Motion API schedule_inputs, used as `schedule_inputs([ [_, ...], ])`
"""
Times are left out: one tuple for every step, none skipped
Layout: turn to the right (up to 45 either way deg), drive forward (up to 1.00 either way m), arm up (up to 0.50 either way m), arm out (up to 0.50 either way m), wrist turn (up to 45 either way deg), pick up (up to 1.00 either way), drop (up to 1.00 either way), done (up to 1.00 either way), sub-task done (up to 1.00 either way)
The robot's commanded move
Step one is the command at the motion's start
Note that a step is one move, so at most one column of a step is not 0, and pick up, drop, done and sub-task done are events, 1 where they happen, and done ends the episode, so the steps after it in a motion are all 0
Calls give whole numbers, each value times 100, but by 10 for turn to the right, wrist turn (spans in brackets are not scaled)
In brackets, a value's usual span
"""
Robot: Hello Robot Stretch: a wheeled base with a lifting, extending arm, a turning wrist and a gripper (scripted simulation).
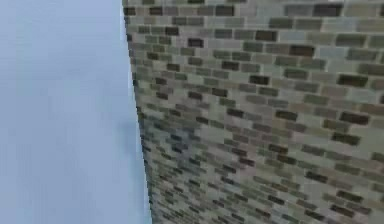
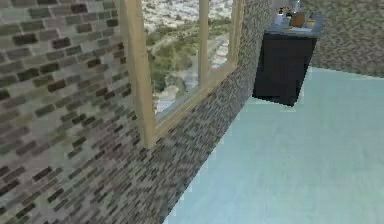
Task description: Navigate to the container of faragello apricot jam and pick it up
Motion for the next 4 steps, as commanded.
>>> schedule_inputs([
  [450, 0, 0, 0, 0, 0, 0, 0, 0],
  [450, 0, 0, 0, 0, 0, 0, 0, 0],
  [450, 0, 0, 0, 0, 0, 0, 0, 0],
  [210, 0, 0, 0, 0, 0, 0, 0, 0],
])
